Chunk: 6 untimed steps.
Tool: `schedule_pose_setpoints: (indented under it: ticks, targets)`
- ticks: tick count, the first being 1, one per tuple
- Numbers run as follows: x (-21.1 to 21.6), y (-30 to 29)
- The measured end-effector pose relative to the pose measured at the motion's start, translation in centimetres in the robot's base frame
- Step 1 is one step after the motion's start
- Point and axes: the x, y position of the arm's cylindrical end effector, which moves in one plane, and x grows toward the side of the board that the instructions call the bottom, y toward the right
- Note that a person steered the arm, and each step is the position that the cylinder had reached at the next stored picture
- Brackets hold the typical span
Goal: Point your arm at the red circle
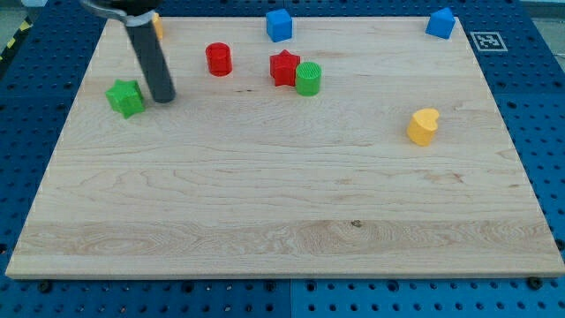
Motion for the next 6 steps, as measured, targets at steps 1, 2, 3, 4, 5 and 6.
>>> schedule_pose_setpoints:
  ticks: [1,2,3,4,5,6]
  targets:
    - [0.3,5.6]
    - [0.5,8.9]
    - [0.5,8.9]
    - [0.5,8.9]
    - [0.6,8.9]
    - [0.1,8.9]
